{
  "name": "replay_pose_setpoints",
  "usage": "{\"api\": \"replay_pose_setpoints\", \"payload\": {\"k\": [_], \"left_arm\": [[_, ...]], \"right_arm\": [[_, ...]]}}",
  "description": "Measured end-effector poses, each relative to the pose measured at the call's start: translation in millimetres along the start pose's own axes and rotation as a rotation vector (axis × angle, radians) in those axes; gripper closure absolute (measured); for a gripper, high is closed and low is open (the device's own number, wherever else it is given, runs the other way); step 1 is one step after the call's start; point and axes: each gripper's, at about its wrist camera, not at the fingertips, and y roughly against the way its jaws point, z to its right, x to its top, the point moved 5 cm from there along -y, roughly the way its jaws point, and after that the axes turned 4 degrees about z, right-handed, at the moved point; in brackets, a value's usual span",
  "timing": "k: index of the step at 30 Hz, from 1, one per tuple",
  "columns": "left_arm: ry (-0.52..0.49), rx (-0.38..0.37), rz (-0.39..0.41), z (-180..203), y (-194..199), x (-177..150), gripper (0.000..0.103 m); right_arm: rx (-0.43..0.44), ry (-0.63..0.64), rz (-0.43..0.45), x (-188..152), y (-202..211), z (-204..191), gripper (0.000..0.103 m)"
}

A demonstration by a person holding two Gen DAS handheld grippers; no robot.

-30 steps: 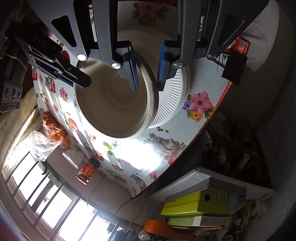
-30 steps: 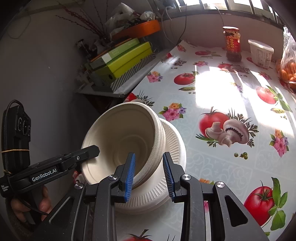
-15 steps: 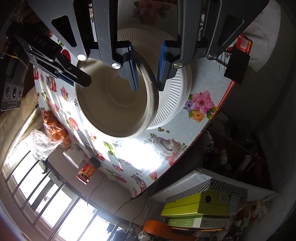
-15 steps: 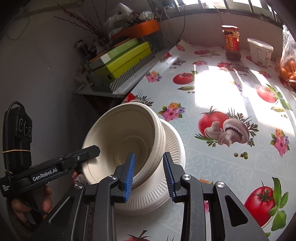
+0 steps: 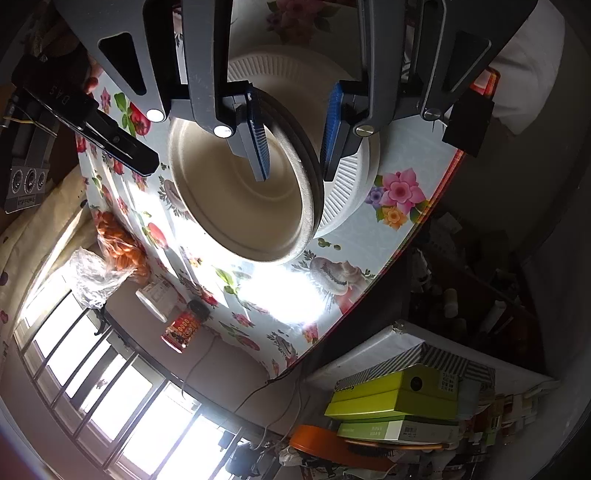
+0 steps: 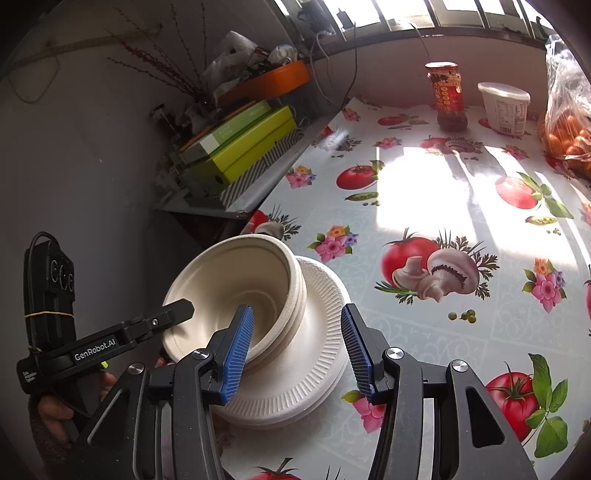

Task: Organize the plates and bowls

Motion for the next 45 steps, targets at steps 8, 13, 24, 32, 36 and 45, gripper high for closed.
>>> {"api": "replay_pose_setpoints", "payload": {"k": [8, 13, 24, 32, 36, 45], "left_arm": [[-0.004, 0.012, -0.018, -2, -2, -3, 0.071], [-0.026, 0.005, -0.037, 2, -6, -6, 0.057], [0.011, -0.019, 0.031, -12, 13, -3, 0.056], [0.092, 0.007, 0.038, -39, 13, -2, 0.056], [0.143, 0.008, 0.006, -52, 4, -10, 0.056], [0.175, 0.004, 0.060, -60, 14, -10, 0.056]], "right_arm": [[-0.005, -0.005, -0.004, 1, -1, 2, 0.053], [-0.004, -0.005, -0.008, -1, -2, 1, 0.054], [-0.015, -0.039, 0.011, -2, 3, 13, 0.054], [-0.045, -0.067, -0.015, -9, -3, 27, 0.054], [-0.053, -0.071, -0.040, -15, -9, 32, 0.053], [-0.026, -0.059, -0.108, -30, -27, 31, 0.054]]}}
